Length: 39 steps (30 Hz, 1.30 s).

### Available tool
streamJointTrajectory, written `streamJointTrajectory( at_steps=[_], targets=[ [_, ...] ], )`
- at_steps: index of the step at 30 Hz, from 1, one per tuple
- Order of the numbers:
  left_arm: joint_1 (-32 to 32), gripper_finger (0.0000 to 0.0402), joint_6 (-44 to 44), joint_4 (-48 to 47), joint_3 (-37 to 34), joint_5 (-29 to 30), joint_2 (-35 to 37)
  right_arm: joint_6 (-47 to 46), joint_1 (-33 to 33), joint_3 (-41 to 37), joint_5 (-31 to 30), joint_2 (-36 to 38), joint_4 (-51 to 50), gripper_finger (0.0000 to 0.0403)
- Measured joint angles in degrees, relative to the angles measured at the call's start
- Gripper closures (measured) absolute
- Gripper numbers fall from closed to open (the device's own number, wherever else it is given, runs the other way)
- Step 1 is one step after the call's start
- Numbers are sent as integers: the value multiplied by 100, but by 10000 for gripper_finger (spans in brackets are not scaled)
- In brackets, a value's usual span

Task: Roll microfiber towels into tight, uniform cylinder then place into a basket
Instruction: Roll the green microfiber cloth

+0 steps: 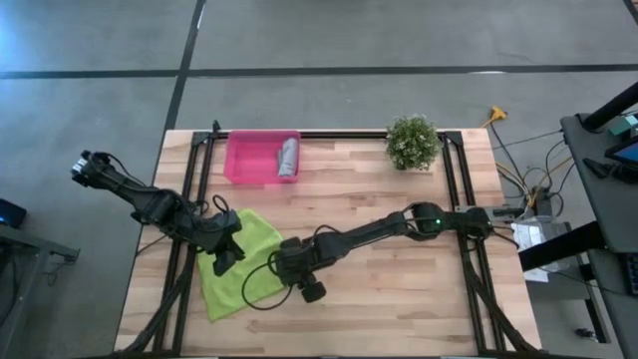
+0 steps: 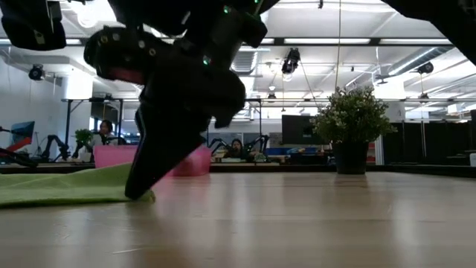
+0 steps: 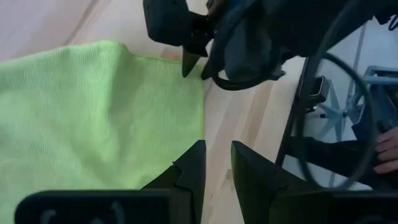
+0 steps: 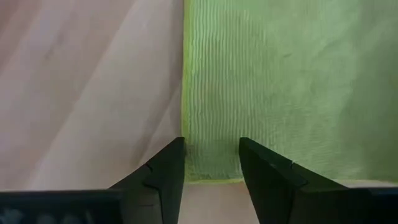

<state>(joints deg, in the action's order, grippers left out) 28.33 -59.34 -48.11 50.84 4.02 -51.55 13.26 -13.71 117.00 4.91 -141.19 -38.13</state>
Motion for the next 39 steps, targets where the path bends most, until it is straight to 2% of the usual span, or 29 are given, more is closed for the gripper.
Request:
streamJointTrajectory(
  at_steps=[7,15,19,23,29,31,34,36,39],
  targets=[
    [73,341,-32,3,-32,-10,-11,-16,-1,-170,126,-10,473,257],
    [95,341,253,3,-36,-208,-2,-686,1,-696,102,58,859,264],
    [103,341,416,-12,-68,-231,-2,-1093,0,-766,82,61,772,301],
    [104,341,616,-47,-92,-322,-16,-1597,13,-657,81,114,667,377],
    [248,341,640,-56,-256,-952,-146,-1974,12,-515,106,548,-36,393],
    [463,341,744,-43,-257,-860,-182,-1972,34,-514,106,915,-445,393],
    [809,341,728,13,-257,-290,-239,-2007,69,-654,103,1440,-789,394],
    [991,341,828,370,-263,-46,-363,-2122,91,-848,105,1680,-811,394],
    [1209,341,1016,1189,-373,-16,-669,-2455,172,-1109,127,1980,-778,394]
  ],
)
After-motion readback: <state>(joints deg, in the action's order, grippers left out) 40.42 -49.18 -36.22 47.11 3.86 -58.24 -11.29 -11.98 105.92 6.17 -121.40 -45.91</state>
